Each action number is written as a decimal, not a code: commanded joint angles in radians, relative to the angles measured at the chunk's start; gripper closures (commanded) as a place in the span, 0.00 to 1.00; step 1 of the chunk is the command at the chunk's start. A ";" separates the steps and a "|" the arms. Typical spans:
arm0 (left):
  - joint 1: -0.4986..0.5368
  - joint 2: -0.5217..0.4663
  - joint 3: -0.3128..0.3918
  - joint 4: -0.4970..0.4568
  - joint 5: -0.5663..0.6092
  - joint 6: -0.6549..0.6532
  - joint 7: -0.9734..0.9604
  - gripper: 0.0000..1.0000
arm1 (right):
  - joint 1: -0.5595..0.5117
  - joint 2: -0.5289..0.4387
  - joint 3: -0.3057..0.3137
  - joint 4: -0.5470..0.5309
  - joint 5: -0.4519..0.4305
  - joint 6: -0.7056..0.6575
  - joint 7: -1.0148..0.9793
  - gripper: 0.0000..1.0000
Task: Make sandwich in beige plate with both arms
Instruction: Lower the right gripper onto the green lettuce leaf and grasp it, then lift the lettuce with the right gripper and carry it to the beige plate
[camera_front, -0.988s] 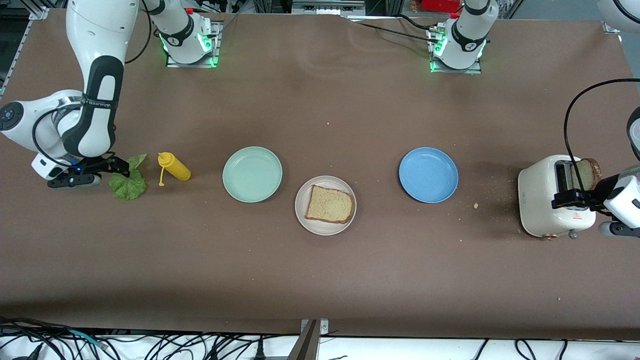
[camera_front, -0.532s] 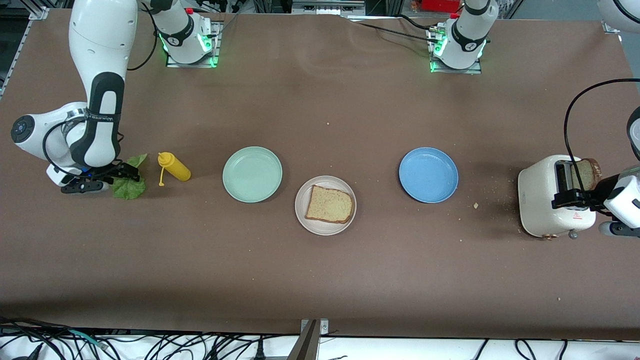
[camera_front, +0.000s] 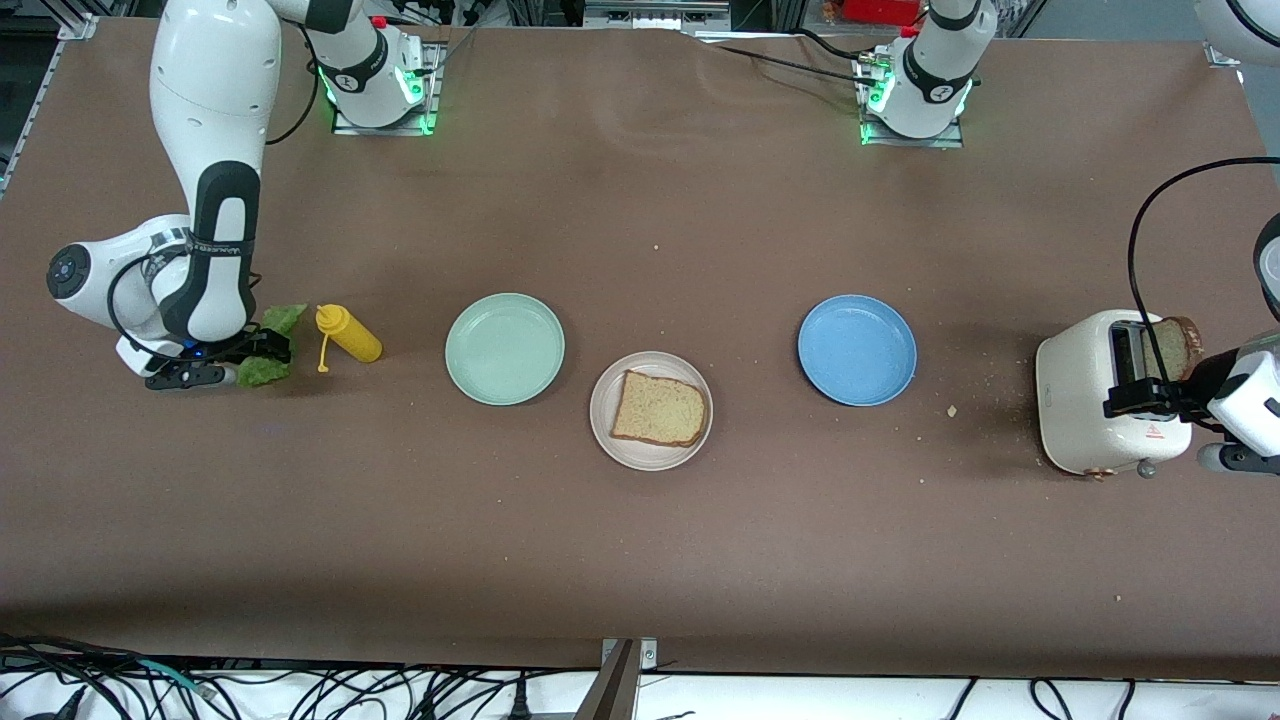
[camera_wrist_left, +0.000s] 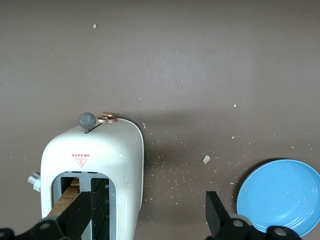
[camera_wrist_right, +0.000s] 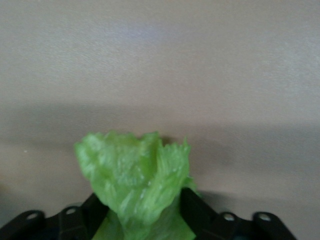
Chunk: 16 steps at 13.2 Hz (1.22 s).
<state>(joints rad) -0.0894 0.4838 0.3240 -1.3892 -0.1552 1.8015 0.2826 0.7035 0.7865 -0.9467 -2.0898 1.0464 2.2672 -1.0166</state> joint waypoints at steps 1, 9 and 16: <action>0.000 -0.002 -0.002 0.010 0.042 -0.008 0.000 0.00 | -0.024 0.027 0.022 0.017 0.015 0.014 -0.010 1.00; 0.002 -0.002 0.001 0.009 0.042 -0.008 0.001 0.00 | -0.015 0.014 -0.085 0.118 -0.081 -0.122 -0.020 1.00; 0.002 -0.002 0.001 0.009 0.043 -0.008 0.003 0.00 | -0.028 0.017 -0.202 0.270 -0.155 -0.385 0.002 1.00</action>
<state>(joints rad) -0.0877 0.4838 0.3260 -1.3892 -0.1552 1.8015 0.2827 0.6914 0.7931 -1.1229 -1.8749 0.9123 1.9648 -1.0296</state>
